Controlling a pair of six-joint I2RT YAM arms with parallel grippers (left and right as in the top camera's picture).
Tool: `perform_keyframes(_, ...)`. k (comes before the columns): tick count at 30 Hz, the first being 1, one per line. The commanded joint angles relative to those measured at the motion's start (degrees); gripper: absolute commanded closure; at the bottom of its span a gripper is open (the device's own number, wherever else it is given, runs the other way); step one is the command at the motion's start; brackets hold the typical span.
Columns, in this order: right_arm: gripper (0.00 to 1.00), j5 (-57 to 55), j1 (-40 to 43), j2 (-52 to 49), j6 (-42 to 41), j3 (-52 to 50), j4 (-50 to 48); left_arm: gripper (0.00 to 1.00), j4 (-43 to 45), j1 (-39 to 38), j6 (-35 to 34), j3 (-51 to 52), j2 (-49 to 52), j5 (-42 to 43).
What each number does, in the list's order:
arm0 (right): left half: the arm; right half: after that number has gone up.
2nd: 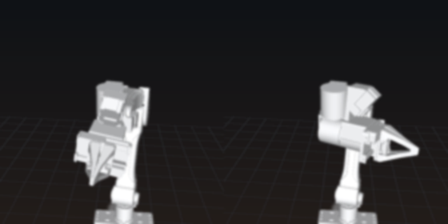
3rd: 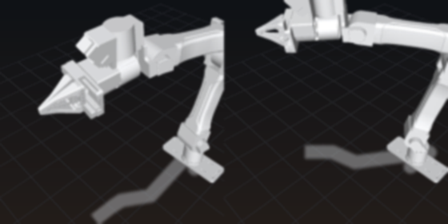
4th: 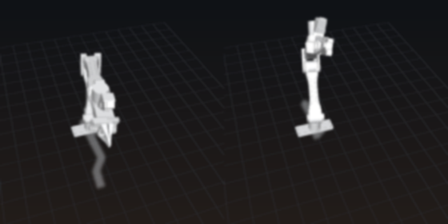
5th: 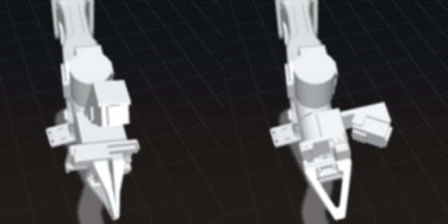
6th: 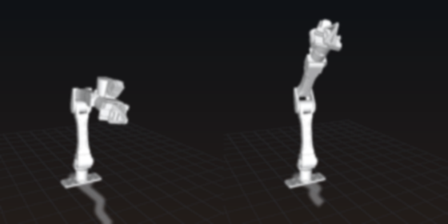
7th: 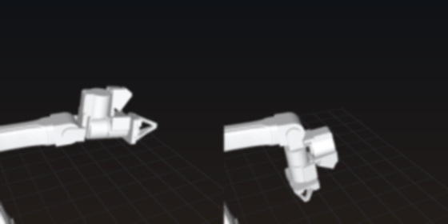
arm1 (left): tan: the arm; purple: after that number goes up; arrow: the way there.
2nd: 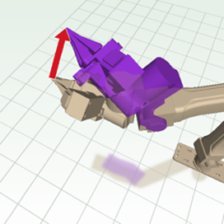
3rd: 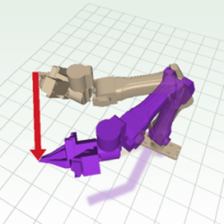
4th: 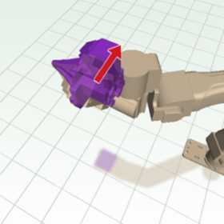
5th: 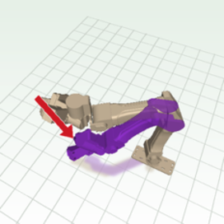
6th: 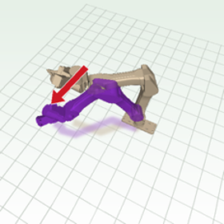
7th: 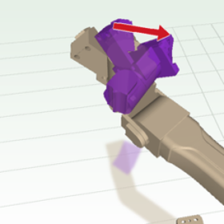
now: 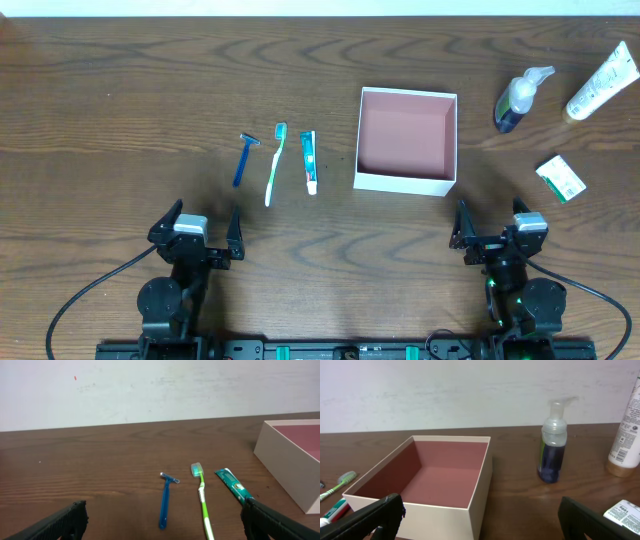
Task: Pack container
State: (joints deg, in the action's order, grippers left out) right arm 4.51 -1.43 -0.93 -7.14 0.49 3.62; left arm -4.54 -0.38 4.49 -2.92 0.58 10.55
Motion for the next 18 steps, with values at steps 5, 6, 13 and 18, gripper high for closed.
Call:
perform_keyframes(5,0.01,0.2,0.4,0.5,0.5,-0.2,0.1,0.02,-0.8,0.3,-0.1,1.6,-0.3,0.4)
perform_keyframes(6,0.01,0.2,0.4,0.5,0.5,-0.2,0.1,0.02,-0.8,0.3,-0.1,1.6,-0.3,0.4)
perform_keyframes(13,0.01,2.0,0.4,0.5,-2.3,-0.2,-1.6,0.02,-0.8,0.3,-0.1,1.6,-0.3,0.4)
perform_keyframes(18,0.01,10.0,0.4,0.5,-4.0,-0.1,-7.0,0.02,-0.8,0.3,-0.1,1.6,-0.3,0.4)
